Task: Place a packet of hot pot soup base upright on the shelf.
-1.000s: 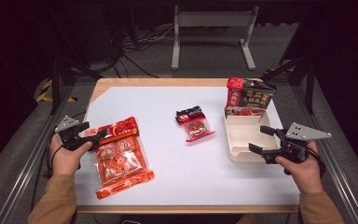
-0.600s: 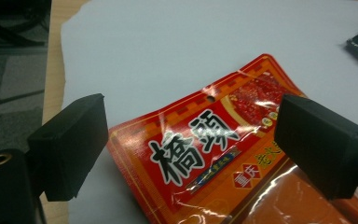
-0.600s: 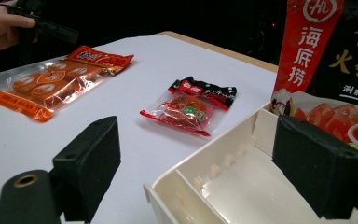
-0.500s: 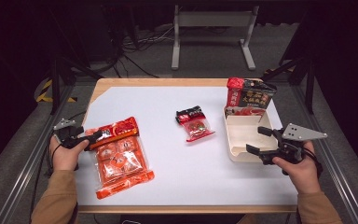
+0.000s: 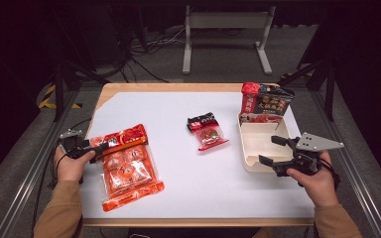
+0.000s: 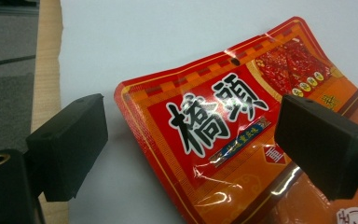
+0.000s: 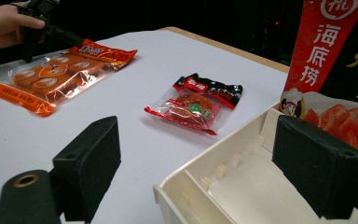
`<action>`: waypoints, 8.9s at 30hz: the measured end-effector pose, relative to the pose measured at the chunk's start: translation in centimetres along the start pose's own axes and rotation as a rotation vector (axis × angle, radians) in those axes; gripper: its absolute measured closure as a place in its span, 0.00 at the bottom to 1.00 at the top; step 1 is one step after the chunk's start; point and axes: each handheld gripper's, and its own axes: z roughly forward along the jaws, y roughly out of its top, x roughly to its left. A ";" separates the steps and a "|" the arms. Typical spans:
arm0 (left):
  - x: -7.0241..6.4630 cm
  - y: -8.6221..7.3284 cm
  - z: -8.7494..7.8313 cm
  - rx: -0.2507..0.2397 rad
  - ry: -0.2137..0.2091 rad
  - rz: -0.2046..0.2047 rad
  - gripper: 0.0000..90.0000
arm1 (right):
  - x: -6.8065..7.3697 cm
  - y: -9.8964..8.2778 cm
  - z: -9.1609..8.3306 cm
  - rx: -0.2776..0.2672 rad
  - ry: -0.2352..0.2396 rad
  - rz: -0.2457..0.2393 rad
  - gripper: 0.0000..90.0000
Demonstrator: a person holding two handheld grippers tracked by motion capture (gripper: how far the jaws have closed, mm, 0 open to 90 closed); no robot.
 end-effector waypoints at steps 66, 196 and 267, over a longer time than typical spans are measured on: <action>-4.4 2.5 -5.0 -0.197 -0.167 0.072 1.00 | 0.1 -0.2 0.3 0.006 0.019 -0.059 0.47; -29.2 7.6 -11.5 -0.404 -0.748 0.619 1.00 | 7.3 3.7 12.2 -0.105 0.515 -0.087 0.33; -18.2 4.6 -6.8 -0.250 -0.371 0.469 0.46 | 2.0 11.6 1.5 0.046 0.178 -0.093 0.78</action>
